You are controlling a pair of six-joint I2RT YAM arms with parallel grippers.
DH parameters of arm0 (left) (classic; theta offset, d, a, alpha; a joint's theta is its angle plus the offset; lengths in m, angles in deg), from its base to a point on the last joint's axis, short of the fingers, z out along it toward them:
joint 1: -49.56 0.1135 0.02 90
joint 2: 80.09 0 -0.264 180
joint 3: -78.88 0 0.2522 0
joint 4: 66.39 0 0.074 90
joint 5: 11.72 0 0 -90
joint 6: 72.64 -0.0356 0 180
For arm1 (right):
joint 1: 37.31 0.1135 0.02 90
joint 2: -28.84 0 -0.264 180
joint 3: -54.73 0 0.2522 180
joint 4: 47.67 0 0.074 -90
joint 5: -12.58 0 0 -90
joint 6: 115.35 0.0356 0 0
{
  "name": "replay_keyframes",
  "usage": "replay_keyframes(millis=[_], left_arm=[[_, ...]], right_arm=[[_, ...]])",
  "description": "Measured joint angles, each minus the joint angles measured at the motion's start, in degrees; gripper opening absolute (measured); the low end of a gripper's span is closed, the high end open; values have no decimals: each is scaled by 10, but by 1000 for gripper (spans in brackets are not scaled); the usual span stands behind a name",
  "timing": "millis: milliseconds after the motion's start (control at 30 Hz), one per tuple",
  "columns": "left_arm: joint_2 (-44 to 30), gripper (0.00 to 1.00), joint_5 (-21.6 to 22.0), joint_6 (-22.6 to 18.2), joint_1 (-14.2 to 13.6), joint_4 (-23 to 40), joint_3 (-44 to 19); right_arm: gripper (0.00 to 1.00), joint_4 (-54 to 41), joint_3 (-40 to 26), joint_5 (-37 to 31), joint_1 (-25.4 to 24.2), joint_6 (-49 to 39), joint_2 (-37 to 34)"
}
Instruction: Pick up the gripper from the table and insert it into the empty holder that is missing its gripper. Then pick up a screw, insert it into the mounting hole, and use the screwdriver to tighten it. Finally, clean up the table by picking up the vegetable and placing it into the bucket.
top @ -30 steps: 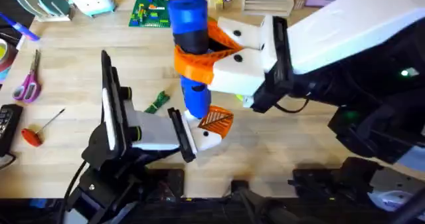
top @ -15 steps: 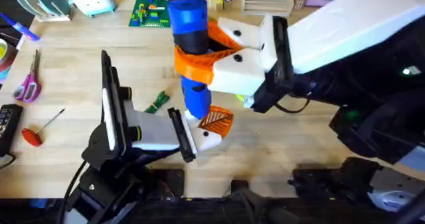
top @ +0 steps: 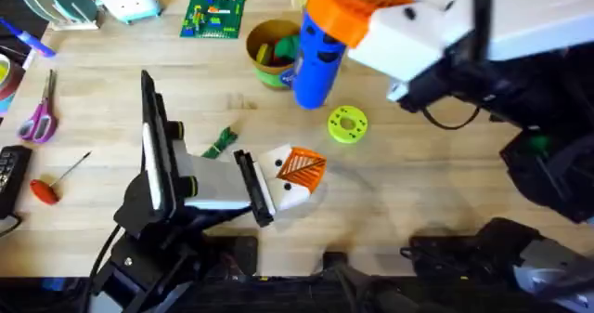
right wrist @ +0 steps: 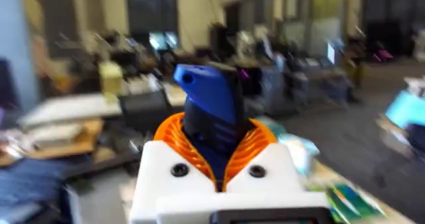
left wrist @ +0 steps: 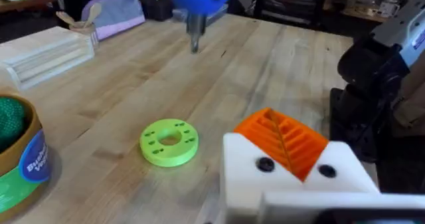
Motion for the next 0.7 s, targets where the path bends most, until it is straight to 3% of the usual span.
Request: replay_keyframes(millis=[300, 467, 700], left_arm=[[0, 5, 0, 0, 0, 0, 0], [0, 5, 0, 0, 0, 0, 0], [0, 5, 0, 0, 0, 0, 0]], right_arm=[[24, -382, -63, -35, -179, -301, -62], [24, -419, -114, -127, -245, -503, -138], [24, -428, -127, -253, -242, -731, -293]])
